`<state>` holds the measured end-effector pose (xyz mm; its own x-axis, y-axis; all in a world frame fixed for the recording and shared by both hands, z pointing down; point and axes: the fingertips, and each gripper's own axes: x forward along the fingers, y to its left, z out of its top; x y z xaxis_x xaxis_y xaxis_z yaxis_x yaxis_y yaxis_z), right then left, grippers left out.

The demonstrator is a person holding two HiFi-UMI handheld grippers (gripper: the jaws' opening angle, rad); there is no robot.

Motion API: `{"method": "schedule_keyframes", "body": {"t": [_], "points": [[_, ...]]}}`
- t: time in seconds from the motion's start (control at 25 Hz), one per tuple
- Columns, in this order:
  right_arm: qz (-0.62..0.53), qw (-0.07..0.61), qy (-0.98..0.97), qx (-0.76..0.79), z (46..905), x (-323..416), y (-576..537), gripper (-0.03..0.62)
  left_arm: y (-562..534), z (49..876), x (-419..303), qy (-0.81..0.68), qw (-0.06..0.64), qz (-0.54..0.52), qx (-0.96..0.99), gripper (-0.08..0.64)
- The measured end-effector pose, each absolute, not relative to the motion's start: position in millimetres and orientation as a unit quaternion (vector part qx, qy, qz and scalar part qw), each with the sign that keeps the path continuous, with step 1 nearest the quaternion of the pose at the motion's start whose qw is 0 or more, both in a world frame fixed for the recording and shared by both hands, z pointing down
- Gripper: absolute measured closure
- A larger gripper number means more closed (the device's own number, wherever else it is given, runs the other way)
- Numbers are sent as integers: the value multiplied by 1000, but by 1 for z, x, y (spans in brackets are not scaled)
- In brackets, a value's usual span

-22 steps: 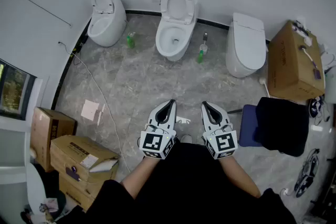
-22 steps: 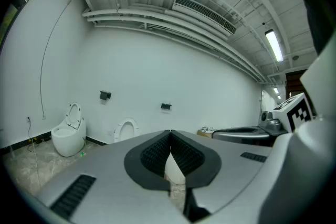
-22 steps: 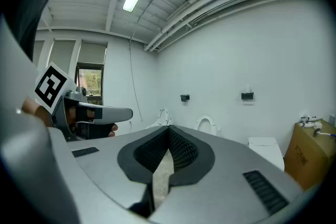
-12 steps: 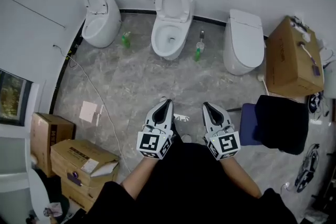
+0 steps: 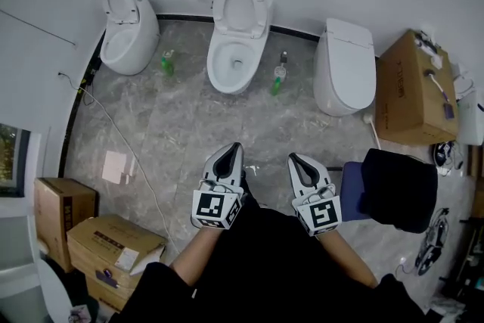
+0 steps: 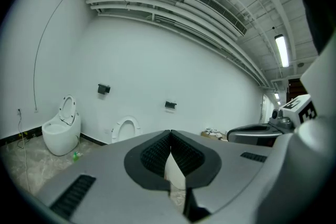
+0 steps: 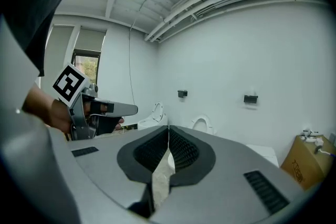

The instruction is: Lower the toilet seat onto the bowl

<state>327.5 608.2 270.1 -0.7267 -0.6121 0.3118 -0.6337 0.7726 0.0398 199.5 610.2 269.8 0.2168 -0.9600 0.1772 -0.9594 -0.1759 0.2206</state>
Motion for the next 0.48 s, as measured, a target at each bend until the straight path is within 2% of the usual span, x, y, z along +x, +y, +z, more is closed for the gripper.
{"method": "schedule_keyframes", "body": {"t": [0.24,0.48], "points": [[13,187,-921,341,272,270,522,560,534,287,142,-622,183,15,761,545],[44,203,-914,347,272,213,442,560,463,279,82,-622,184,11,761,545]]}}
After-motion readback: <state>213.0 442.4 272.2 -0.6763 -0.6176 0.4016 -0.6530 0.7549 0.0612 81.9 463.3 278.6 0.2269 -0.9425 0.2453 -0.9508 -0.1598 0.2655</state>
